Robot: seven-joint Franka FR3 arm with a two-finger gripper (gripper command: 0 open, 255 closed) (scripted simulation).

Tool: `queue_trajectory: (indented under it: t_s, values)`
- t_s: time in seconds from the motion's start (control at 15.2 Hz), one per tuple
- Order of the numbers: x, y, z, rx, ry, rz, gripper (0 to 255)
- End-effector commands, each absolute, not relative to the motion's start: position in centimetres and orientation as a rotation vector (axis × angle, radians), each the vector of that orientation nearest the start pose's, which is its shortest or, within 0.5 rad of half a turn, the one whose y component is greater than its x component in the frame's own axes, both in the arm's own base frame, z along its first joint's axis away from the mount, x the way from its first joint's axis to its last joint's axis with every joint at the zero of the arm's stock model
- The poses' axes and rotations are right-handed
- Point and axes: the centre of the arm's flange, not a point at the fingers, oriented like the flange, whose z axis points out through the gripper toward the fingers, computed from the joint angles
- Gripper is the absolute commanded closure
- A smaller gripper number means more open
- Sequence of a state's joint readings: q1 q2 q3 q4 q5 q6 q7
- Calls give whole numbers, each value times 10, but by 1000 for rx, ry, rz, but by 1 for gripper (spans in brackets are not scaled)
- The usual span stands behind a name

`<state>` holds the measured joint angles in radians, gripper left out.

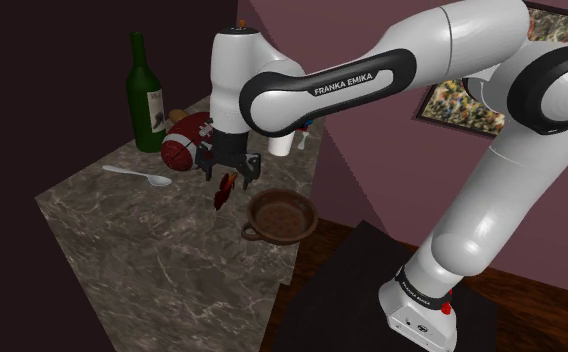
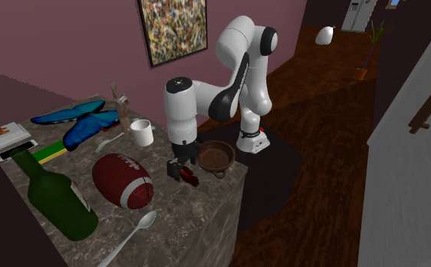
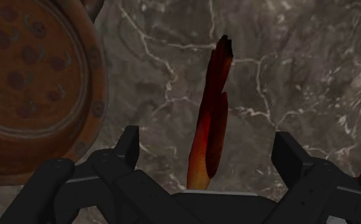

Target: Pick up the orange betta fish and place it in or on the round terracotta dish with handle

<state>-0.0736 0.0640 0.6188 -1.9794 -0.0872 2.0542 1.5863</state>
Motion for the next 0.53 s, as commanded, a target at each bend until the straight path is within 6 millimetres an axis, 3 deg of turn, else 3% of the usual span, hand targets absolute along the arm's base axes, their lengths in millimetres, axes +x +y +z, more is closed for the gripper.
queue_trajectory:
  t_s: [0.0, 0.13, 0.2, 0.46]
  values:
    - [492, 288, 442, -2753, 1509, -74, 0]
    - [492, 288, 442, -2753, 1509, -74, 0]
    - [492, 288, 442, -2753, 1509, -74, 255]
    - [492, 288, 442, -2753, 1509, -74, 255]
